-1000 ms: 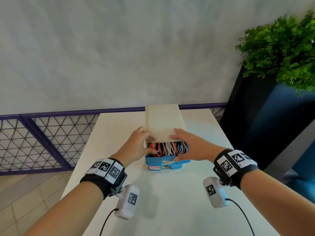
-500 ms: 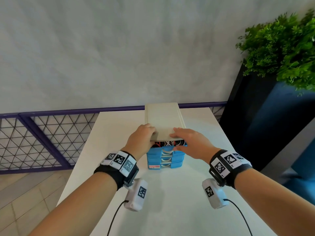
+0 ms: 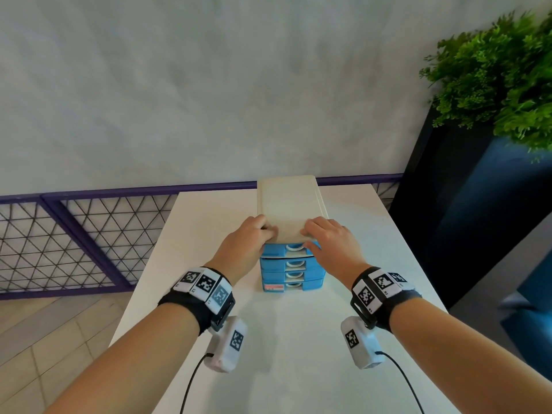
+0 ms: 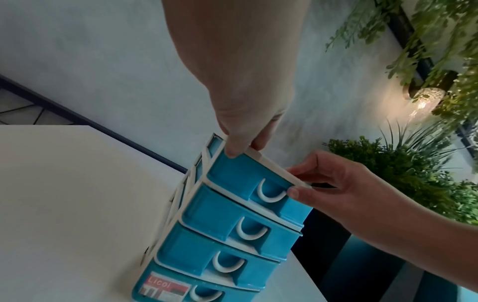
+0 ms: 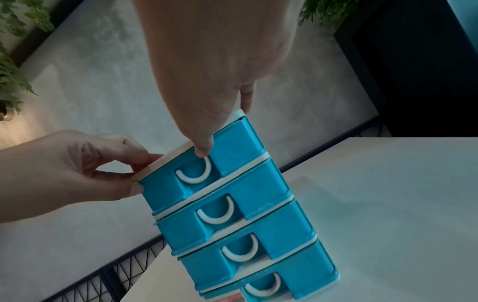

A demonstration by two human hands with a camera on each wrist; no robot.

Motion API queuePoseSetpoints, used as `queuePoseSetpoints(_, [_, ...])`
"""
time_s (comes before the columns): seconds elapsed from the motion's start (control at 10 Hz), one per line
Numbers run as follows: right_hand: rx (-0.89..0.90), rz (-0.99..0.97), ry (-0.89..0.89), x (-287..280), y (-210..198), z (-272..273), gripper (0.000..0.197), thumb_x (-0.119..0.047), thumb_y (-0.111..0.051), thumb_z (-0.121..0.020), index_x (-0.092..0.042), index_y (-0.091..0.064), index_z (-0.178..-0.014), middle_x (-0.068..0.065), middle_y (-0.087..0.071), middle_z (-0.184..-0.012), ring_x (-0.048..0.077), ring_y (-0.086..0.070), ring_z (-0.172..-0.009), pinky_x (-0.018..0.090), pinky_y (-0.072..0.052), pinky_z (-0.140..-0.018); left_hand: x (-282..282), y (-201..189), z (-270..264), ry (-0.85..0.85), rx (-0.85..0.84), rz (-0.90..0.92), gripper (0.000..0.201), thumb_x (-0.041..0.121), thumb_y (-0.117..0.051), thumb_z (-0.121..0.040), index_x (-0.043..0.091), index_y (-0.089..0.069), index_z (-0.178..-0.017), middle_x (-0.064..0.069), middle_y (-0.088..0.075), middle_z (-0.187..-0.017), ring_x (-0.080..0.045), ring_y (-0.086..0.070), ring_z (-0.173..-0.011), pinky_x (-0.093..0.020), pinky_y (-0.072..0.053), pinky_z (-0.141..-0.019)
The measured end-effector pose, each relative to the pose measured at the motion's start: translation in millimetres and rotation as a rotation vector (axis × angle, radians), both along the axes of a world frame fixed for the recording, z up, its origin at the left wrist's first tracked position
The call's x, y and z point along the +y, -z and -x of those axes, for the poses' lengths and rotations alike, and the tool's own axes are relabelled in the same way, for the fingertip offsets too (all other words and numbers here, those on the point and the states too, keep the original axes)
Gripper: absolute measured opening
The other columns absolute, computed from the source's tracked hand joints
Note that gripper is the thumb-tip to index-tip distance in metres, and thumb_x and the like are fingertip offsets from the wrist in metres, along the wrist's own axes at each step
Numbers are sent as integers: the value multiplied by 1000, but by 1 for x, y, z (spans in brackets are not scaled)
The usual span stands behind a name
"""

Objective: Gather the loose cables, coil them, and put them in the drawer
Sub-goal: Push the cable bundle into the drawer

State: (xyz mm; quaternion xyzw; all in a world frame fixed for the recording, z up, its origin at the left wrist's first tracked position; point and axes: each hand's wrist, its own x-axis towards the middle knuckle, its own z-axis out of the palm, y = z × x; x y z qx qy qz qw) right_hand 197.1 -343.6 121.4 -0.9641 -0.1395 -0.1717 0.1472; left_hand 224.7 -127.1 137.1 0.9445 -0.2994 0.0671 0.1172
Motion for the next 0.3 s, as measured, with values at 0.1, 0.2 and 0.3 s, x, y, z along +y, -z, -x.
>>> queuePoseSetpoints(0.1, [79,16,-1,0,-9,4,25,-19,-70,-84,-19,-63,-107,-2,-64,-110,25,-61,-99,34,-47,-78,-3,-6,4,-29,62,-25,37,5,-50,-90,18,-59,-124,2,-47,-113,-17,-44,-108,-40,-51,-75])
queuePoseSetpoints(0.2, [247,27,-8,-4,-23,7,33,-26,-58,-94,-24,-57,-126,-6,-55,-135,18,-52,-122,34,-38,-102,-4,-17,3,-52,160,12,38,12,-52,-91,21,-58,-127,4,-48,-121,-16,-47,-113,-40,-50,-85])
queuePoseSetpoints(0.3, [356,3,21,-12,-42,30,42,-29,-50,-97,-33,-45,-139,-12,-38,-151,11,-36,-139,37,-15,-118,12,-19,21,-48,270,125,38,21,-54,-93,27,-55,-131,10,-48,-129,-10,-49,-118,-31,-43,-100])
